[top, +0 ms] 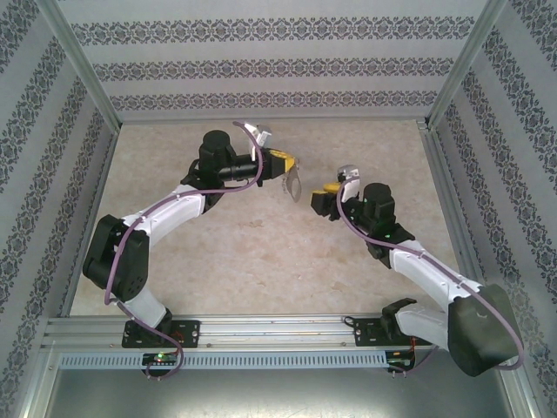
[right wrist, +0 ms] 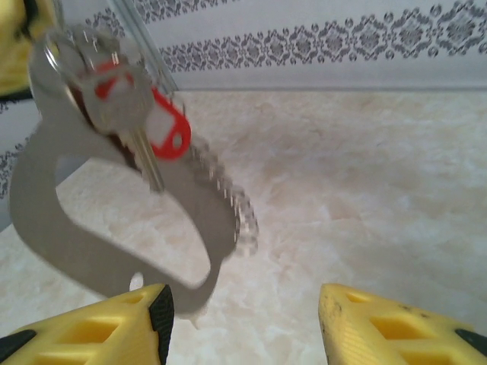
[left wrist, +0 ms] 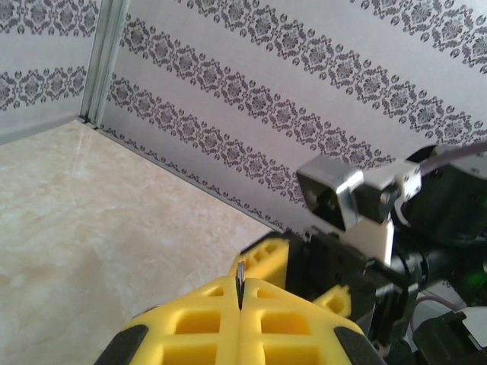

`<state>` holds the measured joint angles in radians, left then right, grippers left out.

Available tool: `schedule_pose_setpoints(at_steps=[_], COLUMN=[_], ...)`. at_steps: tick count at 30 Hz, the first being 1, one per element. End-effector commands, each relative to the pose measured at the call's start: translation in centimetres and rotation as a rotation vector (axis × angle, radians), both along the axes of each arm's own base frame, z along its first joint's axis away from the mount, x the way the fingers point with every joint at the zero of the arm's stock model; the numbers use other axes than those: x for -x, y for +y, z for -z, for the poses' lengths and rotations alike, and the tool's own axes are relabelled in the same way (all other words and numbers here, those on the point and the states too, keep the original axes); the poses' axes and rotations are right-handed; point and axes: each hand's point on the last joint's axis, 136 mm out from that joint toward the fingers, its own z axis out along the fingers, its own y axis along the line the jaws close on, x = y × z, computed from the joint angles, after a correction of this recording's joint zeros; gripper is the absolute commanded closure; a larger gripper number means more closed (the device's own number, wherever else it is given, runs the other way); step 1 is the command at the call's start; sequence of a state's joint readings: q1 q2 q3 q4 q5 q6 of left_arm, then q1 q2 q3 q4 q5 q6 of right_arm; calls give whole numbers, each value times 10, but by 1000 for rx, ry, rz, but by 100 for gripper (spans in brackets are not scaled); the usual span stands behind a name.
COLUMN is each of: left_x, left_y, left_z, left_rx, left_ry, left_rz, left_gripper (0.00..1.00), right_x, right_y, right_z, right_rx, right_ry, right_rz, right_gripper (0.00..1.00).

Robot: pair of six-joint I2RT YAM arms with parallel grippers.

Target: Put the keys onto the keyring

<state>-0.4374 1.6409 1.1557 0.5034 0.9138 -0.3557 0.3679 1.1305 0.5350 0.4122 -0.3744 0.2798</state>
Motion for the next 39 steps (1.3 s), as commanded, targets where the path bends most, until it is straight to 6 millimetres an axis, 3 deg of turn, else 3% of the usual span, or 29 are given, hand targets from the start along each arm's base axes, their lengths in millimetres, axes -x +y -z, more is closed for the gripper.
schedule_pose_setpoints(at_steps=[1, 9, 22, 31, 39], left_x=[2, 2, 10, 15, 17], left_y=[6, 6, 4, 1, 0], left_z=[-29, -37, -38, -38, -40], left_rx=[66, 82, 107, 135, 155], left_ry=[-74, -78, -66, -49, -44], left_rz=[-11, 0, 52, 98, 114], left_gripper=[100, 100, 100, 100, 100], right_x=[0, 11, 4, -3, -6], right_y=[6, 10, 19, 45, 70], right_z=[-3, 4, -27, -53, -59], right_rx=[-23, -27, -56, -74, -71], right_ry=[-32, -39, -103, -151, -159], right_rz=[7, 7, -7, -66, -122], right_gripper=[47, 47, 48, 48, 49])
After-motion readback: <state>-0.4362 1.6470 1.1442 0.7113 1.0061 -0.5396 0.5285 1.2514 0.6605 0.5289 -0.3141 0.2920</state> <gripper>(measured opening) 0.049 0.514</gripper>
